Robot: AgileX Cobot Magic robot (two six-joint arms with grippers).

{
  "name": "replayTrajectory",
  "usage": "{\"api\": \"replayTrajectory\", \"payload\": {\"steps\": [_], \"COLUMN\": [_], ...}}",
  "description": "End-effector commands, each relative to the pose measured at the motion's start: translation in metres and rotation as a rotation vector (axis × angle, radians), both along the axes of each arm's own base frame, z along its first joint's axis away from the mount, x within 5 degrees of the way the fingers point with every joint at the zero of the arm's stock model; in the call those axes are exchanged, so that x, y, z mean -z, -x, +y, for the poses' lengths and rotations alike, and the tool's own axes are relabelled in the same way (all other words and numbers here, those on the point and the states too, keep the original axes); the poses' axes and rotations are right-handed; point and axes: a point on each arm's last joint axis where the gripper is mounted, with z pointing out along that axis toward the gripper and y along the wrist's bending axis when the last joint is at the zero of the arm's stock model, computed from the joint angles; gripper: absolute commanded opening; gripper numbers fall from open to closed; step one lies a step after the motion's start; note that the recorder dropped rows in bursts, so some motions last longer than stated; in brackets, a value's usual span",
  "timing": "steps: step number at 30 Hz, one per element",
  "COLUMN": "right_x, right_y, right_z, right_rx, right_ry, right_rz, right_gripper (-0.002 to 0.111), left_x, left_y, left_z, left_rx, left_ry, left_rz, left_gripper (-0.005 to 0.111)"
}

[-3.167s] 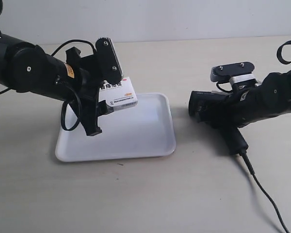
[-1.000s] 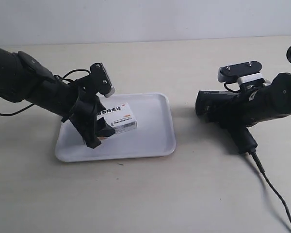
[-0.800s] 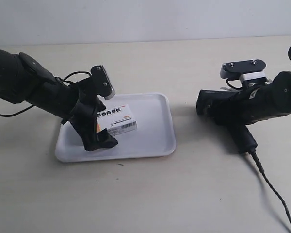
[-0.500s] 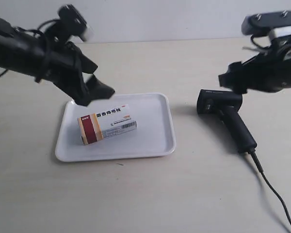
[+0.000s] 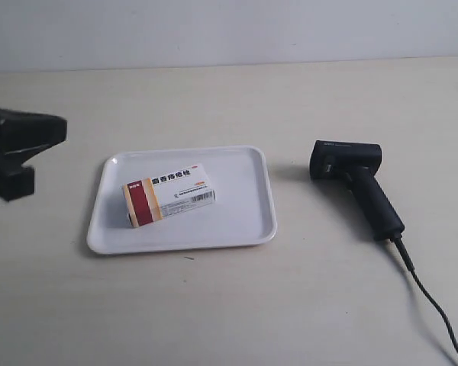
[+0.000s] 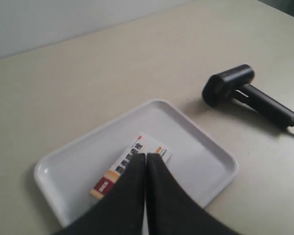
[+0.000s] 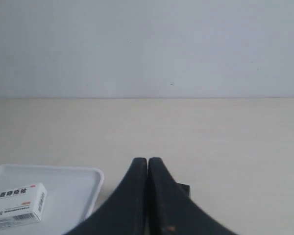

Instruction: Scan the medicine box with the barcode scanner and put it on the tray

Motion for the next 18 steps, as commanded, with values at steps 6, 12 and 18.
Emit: {"api": "replayTrajectory", "payload": {"steps": [6,12,18], "right_x": [-0.016,-0.018,-0.018], "right_y": [0.029,0.033,0.033], "right_z": [-0.012,-0.014,-0.014], "right_rx": [0.003,0.003,0.003], "right_ry": [-0.087,-0.096,-0.097], "right_rz": [-0.148,-0.171,-0.173], "right_gripper": [0.001,0.001,0.001], "left_x": [0.023,0.023,0.029], "left_y": [0.051,0.055,0.086], "left_z": [0.010,0.013,0.052], "left_rx": [0.036,0.028,-0.277], "left_ry": [0.053,0.012,-0.052], "left_rz": [-0.047,-0.087,-0.306], "left_gripper": [0.003,0.003,0.003]}}
